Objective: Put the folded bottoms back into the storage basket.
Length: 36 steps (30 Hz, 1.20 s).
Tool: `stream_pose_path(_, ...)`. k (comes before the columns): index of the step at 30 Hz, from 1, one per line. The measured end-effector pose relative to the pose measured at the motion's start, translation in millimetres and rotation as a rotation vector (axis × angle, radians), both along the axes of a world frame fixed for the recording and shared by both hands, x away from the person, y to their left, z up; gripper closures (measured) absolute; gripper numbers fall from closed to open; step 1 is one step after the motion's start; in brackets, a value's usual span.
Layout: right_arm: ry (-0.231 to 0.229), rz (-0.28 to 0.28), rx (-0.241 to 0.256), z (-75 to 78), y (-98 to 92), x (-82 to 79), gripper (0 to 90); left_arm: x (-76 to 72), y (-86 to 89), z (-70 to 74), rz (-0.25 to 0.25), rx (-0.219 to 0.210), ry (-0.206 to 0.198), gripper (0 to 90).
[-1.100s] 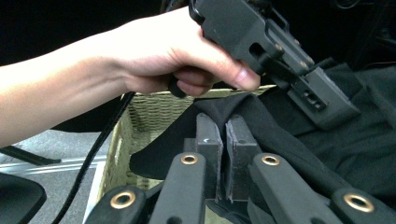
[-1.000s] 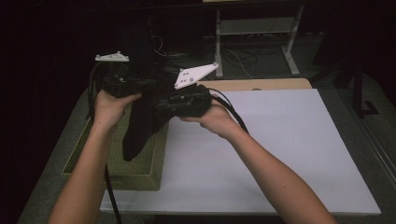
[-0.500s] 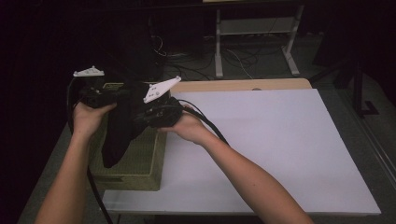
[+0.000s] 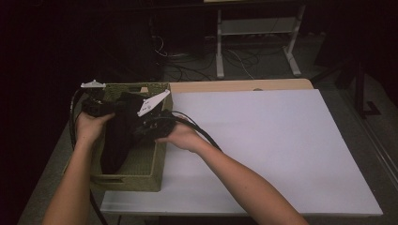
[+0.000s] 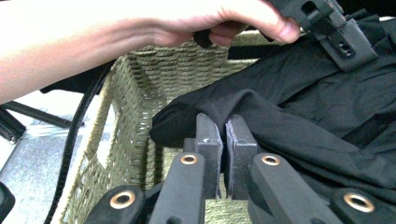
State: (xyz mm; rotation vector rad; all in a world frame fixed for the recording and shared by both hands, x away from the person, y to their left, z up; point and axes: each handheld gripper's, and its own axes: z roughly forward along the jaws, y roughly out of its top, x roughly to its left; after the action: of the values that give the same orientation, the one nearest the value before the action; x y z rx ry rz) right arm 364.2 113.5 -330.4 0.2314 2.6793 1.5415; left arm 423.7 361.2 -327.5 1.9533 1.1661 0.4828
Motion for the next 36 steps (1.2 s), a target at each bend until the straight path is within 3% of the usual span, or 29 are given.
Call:
stream_pose_path(5,0.011,0.020,-0.034,-9.2,2.6,-1.9,84.8,5.0,2.8,-12.3,0.021,0.017,0.032,81.8)
stream_pose_path(10,0.018,0.036,-0.056,-17.7,0.4,-5.6,83.3,9.2,2.4,-25.8,0.018,0.009,0.072,81.8)
stream_pose_path(13,0.040,0.054,-0.057,-22.9,-7.2,-9.5,75.5,11.5,-2.3,-31.1,-0.004,0.018,0.090,81.6)
stream_pose_path(14,0.044,0.049,-0.047,-23.6,-12.6,-11.8,69.7,12.4,-4.4,-33.3,-0.013,0.016,0.096,81.5)
stream_pose_path(17,0.049,0.037,-0.030,-23.1,-19.4,-12.8,64.2,15.4,-8.9,-39.1,-0.017,0.038,0.112,81.3)
stream_pose_path(22,0.060,-0.016,0.015,-16.4,-39.3,-10.9,49.8,17.5,-6.5,-39.4,0.023,0.064,0.097,79.1)
stream_pose_path(25,0.050,-0.063,0.040,-11.6,-54.9,-6.8,41.9,17.1,-1.6,-35.1,0.100,0.063,0.076,65.7)
stream_pose_path(27,0.043,-0.078,0.042,-11.1,-57.7,-6.2,40.0,16.3,0.5,-32.9,0.120,0.057,0.067,62.8)
stream_pose_path(30,0.040,-0.137,0.046,-10.1,-74.6,0.0,34.9,13.1,0.5,-29.1,0.112,0.035,0.059,54.8)
stream_pose_path(32,0.039,-0.146,0.047,-10.2,-77.7,1.0,33.9,9.9,-1.5,-27.5,0.099,0.008,0.053,53.0)
stream_pose_path(36,0.047,-0.194,0.051,-11.5,-101.3,6.8,29.1,-0.5,-13.2,-22.9,0.043,-0.034,0.035,43.1)
